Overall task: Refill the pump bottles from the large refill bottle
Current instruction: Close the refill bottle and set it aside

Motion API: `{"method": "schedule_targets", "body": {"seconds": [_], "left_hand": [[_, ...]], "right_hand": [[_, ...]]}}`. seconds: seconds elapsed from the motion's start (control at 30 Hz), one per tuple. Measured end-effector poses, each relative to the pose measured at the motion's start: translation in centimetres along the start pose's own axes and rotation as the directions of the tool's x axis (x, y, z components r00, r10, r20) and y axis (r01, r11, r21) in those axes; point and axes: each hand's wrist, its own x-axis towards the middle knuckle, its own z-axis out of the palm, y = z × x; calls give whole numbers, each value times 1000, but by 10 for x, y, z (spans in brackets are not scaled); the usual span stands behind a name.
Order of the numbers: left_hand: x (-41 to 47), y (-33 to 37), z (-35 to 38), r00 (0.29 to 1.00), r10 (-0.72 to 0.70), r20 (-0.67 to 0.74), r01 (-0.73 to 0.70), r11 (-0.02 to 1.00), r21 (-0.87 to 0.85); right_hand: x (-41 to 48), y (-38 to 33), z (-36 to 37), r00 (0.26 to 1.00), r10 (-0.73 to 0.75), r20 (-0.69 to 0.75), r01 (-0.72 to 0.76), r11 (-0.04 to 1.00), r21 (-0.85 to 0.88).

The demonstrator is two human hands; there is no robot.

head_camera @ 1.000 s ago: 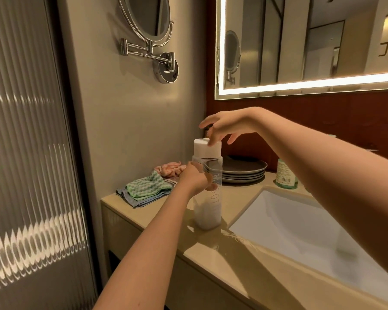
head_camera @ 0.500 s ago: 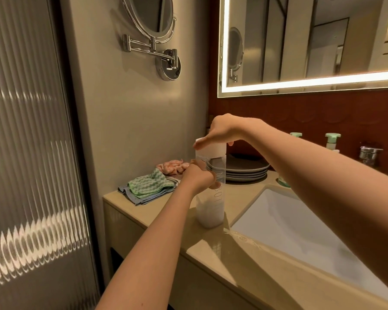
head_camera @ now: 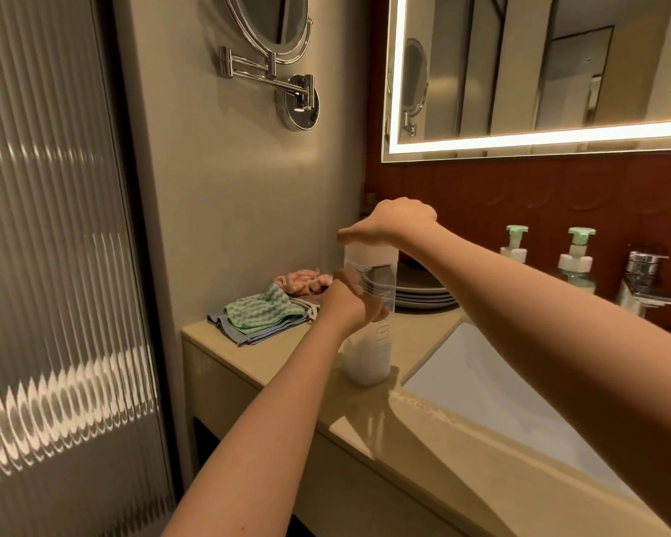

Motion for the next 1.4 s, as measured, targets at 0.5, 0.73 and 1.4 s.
{"method": "schedule_targets", "body": {"seconds": [0.5, 0.73, 1.4], "left_hand": [[37, -5, -3, 991, 46, 124, -50, 998, 26], [80, -15, 16, 997, 58, 54, -61, 997, 57], [140, -29, 47, 1000, 3, 16, -5, 985, 171]], "right_hand": [[-8, 67, 66, 867, -145, 478, -253, 698, 670], [16, 59, 116, 956, -76, 282, -143, 722, 677], [71, 67, 150, 975, 114, 191, -212, 733, 646]]}}
